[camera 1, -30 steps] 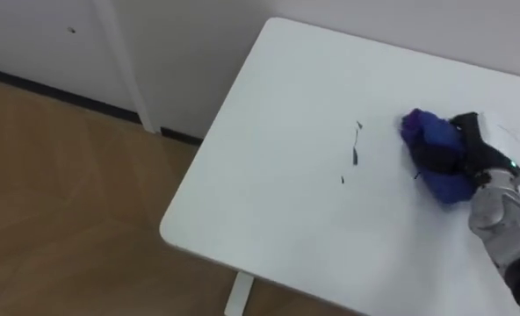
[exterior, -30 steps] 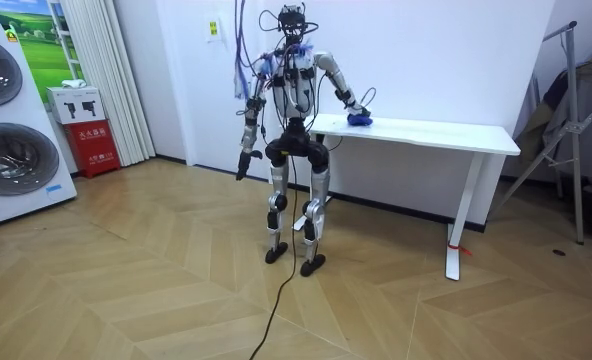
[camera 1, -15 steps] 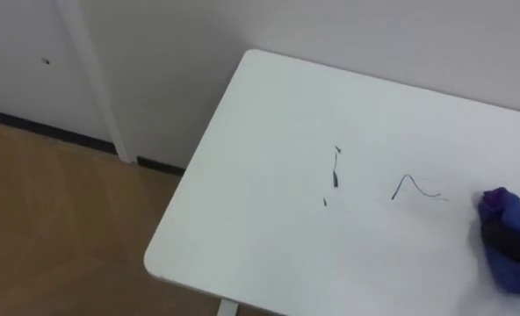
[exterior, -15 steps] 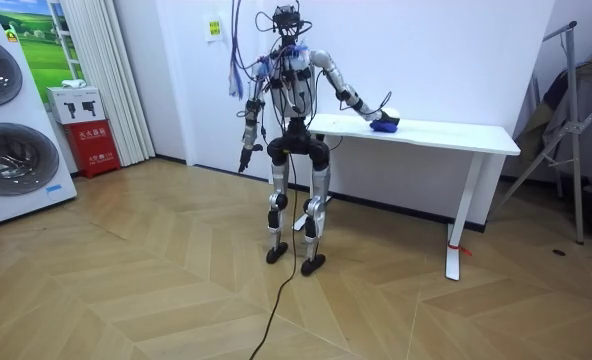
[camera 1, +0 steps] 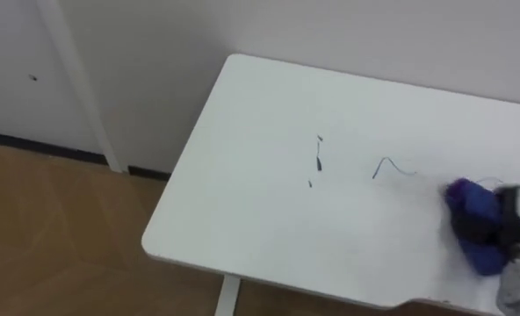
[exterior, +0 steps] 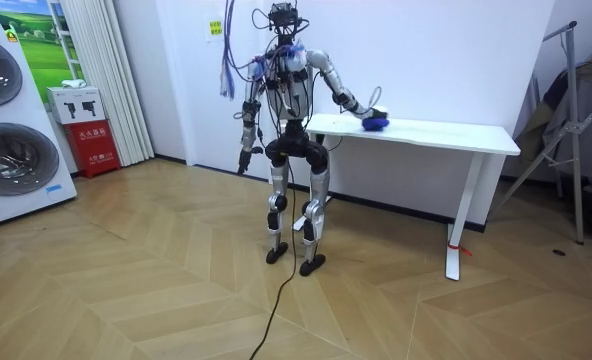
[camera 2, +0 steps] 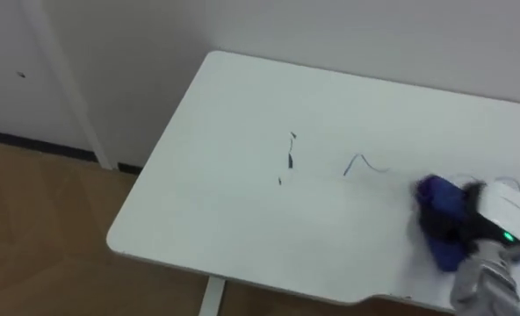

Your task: Wipe table

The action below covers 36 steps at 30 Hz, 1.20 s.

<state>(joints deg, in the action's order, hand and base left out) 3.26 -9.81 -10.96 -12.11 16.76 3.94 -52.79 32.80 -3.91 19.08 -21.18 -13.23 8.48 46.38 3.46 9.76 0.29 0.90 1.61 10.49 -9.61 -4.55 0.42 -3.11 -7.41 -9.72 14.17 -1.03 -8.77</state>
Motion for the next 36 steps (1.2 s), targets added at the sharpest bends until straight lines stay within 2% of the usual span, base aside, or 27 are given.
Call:
trace_joint_trajectory([
  [1,-0.66,0.05,-0.01,0.0,-0.21,0.01,0.42,0.0,-0.53,-0.06,-0.86,0.48,-1.7,0.96,0.32,1.0,0.12,0.42,0.13,-0.11,0.16,-0.27,0.06,0.17,-0.02,0.03,0.45,0.02,0.07,0.08,0.01,0.13],
  [2,-1.6,0.11,-0.61,0.05,-0.39,0.22,0.78,0.0,-1.45,0.06,-2.63,1.22,-4.12,2.63,0.87,1.0,0.16,1.89,0.21,-0.21,0.38,-0.54,0.08,0.41,-0.04,0.03,0.88,-0.08,0.29,0.25,0.06,0.14],
  [4,-1.86,0.26,-1.3,0.14,-0.24,0.95,1.4,0.0,-2.24,0.18,-4.42,2.38,-5.92,4.13,1.36,1.0,0.29,3.53,0.14,-0.24,1.25,-0.69,-0.05,0.79,0.06,0.0,0.75,-0.07,1.25,0.3,0.09,0.29],
  [5,-1.78,0.27,-1.1,0.13,0.34,1.51,1.4,0.0,-2.05,0.14,-5.09,3.07,-5.93,4.31,1.35,1.0,0.44,4.0,0.24,-0.19,1.98,-0.97,-0.1,0.92,0.28,-0.23,0.39,-0.07,2.14,0.3,0.19,0.38],
  [7,-1.78,0.27,-1.06,0.15,1.47,2.5,1.4,0.0,-1.72,0.06,-5.44,2.93,-5.69,4.41,0.47,1.0,0.89,4.8,0.09,-0.12,2.34,-1.06,0.0,0.9,0.41,-0.52,0.38,-0.12,3.23,0.22,0.15,0.22],
  [8,-1.73,0.27,-1.06,0.15,2.31,3.04,1.36,0.0,-1.66,0.14,-5.46,2.88,-5.57,4.62,0.13,1.0,0.8,4.65,0.24,-0.11,2.37,-1.05,0.08,0.98,0.44,-0.56,0.3,-0.12,3.37,0.21,0.16,0.07],
  [11,-1.53,0.27,-1.06,0.19,2.65,3.1,1.23,0.0,-1.19,1.33,-5.21,2.82,-5.34,4.3,-1.43,1.0,0.8,3.87,0.41,-0.11,2.37,-1.04,0.11,1.1,0.43,-0.56,-0.4,-0.12,3.65,0.2,0.14,0.08],
  [15,-1.14,0.25,-1.08,0.16,2.21,2.45,2.22,0.0,0.23,3.88,-3.41,2.96,-2.79,2.43,-1.84,1.0,0.39,2.84,0.33,0.09,2.53,-0.81,0.07,1.11,0.47,-0.63,-0.58,-0.14,4.23,0.16,0.2,0.1],
  [17,-0.99,0.23,-1.05,0.17,2.32,2.01,2.18,0.0,1.05,5.64,-0.81,2.97,-0.28,-1.13,-3.82,1.0,-0.4,2.17,-0.24,0.23,2.57,-0.72,0.08,0.75,0.64,-0.83,-1.18,-0.17,4.75,0.08,0.2,0.04],
  [22,-0.57,0.08,-1.24,0.11,2.97,2.03,2.13,0.0,5.43,8.67,4.41,2.95,6.32,-5.04,-8.08,1.0,-1.14,-1.59,-0.63,0.57,2.71,-0.52,-0.02,-0.05,1.31,-1.44,-2.56,-0.61,4.82,-0.64,0.24,0.06],
  [23,0.66,0.0,-1.47,0.43,3.02,1.97,2.15,0.0,6.7,9.42,5.66,3.0,9.02,-6.35,-9.0,1.0,-1.08,-2.33,-0.88,0.6,2.71,-0.51,-0.08,-0.11,1.48,-1.64,-2.66,-0.76,4.88,-0.88,0.17,0.03],
  [26,5.22,-0.99,-2.86,1.01,3.08,1.95,2.3,0.0,9.86,10.11,8.35,2.87,15.94,-9.86,-13.04,1.0,-0.46,-3.77,-1.35,0.82,2.91,-0.36,-0.7,-0.29,1.6,-1.81,-3.23,-0.84,5.03,-1.02,0.25,0.05],
  [27,6.1,-1.1,-3.38,1.03,3.11,1.95,2.32,0.0,10.37,10.16,8.69,2.82,17.43,-10.73,-14.12,1.0,-0.32,-3.91,-1.32,0.92,2.97,-0.27,-0.95,-0.32,1.75,-1.8,-3.47,-0.86,5.0,-1.05,0.34,0.11],
  [29,7.86,-1.37,-3.71,1.0,3.25,1.98,2.33,0.0,14.41,10.36,10.9,2.09,22.44,-12.08,-17.86,1.0,0.08,-5.55,-1.5,1.16,3.65,0.01,-1.84,-0.17,2.09,-1.82,-4.02,-0.98,5.26,-1.26,0.87,0.14],
  [32,7.91,-1.99,-3.75,1.0,3.32,1.98,2.33,0.0,18.51,10.06,12.27,-0.07,26.04,-13.59,-21.9,1.0,0.44,-5.72,-1.49,1.27,3.9,0.2,-2.35,-0.33,2.27,-1.93,-4.53,-0.98,5.42,-1.47,1.03,0.05],
  [34,7.62,-1.98,-3.71,1.0,3.51,1.98,2.25,0.0,19.15,9.68,12.13,-0.97,26.34,-13.58,-23.76,1.0,0.62,-6.07,-1.39,1.29,4.17,0.21,-2.65,-0.27,2.34,-1.96,-4.68,-0.98,5.69,-1.48,0.96,0.03],
  [36,7.04,-1.94,-3.71,1.07,3.69,2.01,2.04,0.0,18.58,8.32,11.97,-0.97,25.95,-12.99,-24.1,1.0,0.6,-6.02,-1.39,1.26,4.2,0.21,-2.65,-0.29,2.25,-1.79,-4.54,-0.95,5.35,-1.43,0.87,-0.07],
])
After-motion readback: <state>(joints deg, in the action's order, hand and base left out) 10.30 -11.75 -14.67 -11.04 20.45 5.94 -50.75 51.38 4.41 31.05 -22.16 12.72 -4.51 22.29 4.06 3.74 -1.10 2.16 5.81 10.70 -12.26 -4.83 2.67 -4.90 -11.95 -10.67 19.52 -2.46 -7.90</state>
